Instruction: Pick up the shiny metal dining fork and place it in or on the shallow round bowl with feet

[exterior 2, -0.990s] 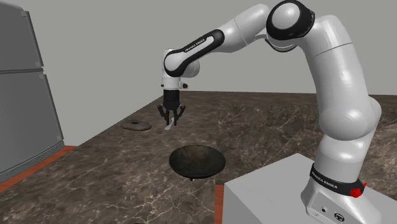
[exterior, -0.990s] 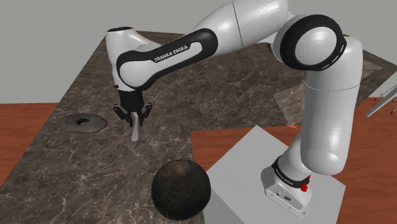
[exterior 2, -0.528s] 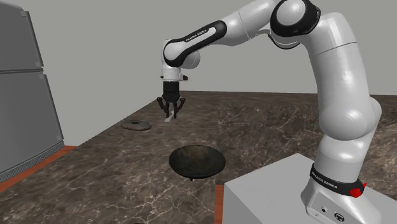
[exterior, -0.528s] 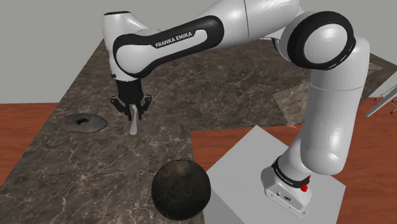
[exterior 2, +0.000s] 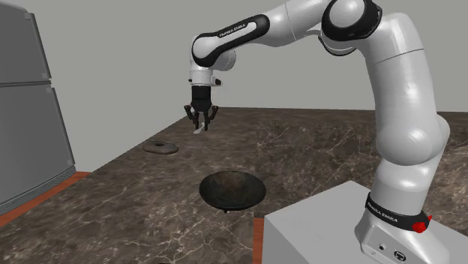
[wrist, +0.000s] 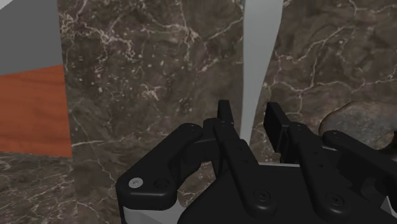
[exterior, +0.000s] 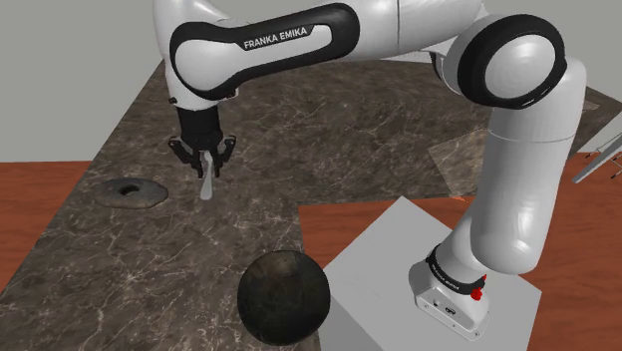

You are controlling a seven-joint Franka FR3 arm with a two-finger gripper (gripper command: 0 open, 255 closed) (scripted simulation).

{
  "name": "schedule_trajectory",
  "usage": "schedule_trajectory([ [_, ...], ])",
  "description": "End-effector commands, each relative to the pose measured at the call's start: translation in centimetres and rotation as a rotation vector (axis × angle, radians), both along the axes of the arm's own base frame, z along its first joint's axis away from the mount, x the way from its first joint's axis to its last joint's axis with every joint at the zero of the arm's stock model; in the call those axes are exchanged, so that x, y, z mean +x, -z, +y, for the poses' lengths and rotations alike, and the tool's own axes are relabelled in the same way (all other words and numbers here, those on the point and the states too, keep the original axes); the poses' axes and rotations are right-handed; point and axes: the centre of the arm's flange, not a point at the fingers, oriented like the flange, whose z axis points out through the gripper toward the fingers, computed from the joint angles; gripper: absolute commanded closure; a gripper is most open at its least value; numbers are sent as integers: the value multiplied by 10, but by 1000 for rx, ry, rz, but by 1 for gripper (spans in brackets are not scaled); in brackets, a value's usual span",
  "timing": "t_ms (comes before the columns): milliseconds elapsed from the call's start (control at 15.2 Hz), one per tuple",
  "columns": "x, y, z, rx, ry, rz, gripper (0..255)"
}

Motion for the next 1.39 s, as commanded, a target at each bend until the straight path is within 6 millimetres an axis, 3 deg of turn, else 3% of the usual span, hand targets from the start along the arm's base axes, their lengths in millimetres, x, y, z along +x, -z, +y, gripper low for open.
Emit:
schedule_trajectory([
  [0,-13,-2,1,0,0,0,255],
  [1320,-276,9,23,0,0,0,255],
])
